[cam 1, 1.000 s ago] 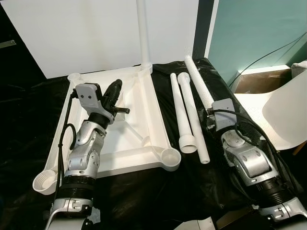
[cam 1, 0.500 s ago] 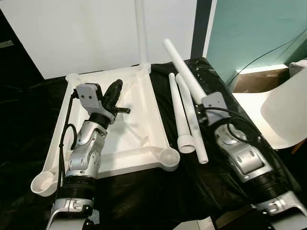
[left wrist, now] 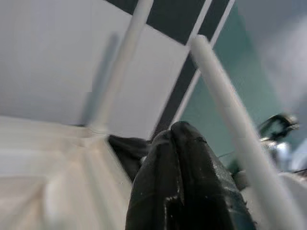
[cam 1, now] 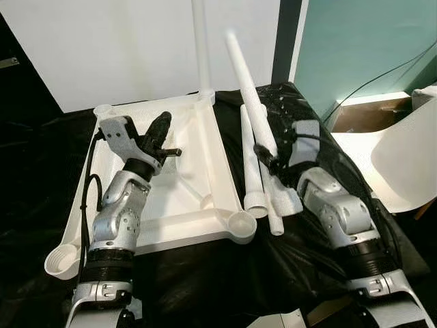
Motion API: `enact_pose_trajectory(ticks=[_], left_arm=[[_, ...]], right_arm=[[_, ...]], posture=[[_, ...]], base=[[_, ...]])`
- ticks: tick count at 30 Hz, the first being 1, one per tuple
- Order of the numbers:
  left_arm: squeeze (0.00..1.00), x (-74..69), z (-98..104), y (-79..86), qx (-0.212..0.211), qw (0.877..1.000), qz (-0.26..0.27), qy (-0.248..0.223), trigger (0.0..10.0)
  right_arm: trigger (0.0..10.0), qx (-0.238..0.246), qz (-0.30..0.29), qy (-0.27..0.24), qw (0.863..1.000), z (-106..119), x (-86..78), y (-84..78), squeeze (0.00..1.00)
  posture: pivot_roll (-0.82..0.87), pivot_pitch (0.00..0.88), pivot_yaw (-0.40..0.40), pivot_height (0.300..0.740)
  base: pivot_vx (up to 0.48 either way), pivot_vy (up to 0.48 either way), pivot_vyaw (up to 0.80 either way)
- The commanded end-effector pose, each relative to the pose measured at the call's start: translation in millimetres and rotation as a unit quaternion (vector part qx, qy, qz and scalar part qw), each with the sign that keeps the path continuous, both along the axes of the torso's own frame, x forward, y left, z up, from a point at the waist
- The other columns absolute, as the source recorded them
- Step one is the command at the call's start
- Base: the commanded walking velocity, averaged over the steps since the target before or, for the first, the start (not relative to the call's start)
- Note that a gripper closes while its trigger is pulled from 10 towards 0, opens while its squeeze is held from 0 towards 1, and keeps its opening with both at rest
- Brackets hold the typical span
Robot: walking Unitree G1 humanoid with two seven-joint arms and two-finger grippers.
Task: Building children table
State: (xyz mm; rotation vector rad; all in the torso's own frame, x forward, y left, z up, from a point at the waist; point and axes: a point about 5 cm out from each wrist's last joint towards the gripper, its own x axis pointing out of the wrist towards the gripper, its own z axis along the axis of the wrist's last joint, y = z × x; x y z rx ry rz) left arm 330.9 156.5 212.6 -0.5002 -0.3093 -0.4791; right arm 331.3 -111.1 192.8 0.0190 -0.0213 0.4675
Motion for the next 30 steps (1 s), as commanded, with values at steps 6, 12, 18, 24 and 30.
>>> enact_pose_trajectory(ticks=[6,12,18,24,30], left_arm=[[0.00,-9.7,12,-10.7,-0.030,0.992,-0.115,-0.047,10.0],[0.00,-17.4,23,-13.6,-0.112,0.973,-0.191,-0.061,10.0],[1.00,-16.4,29,-12.4,-0.152,0.964,-0.210,-0.060,10.0],[1.00,-18.1,32,-15.3,-0.159,0.957,-0.234,-0.060,10.0],[1.00,-15.6,30,-19.9,-0.143,0.961,-0.234,-0.044,10.0]], right_arm=[[10.0,0.006,0.077,-0.030,0.997,17,-6.4,12.1,0.00],[10.0,-0.127,0.146,-0.098,0.976,14,-14.6,17.8,0.00],[10.0,-0.167,0.168,-0.125,0.963,11,-17.0,25.0,0.00],[10.0,-0.189,0.179,-0.142,0.955,9,-20.0,32.2,0.00],[10.0,-0.198,0.191,-0.150,0.950,8,-22.6,34.6,0.00]], posture=[[-0.05,0.000,0.058,0.740],[-0.06,0.000,0.057,0.740],[-0.06,0.000,0.057,0.740],[-0.07,0.000,0.060,0.740],[-0.07,0.000,0.061,0.740]], base=[[0.000,0.000,0.00],[0.000,0.000,0.00],[0.000,0.000,0.00],[0.000,0.000,0.00],[0.000,0.000,0.00]])
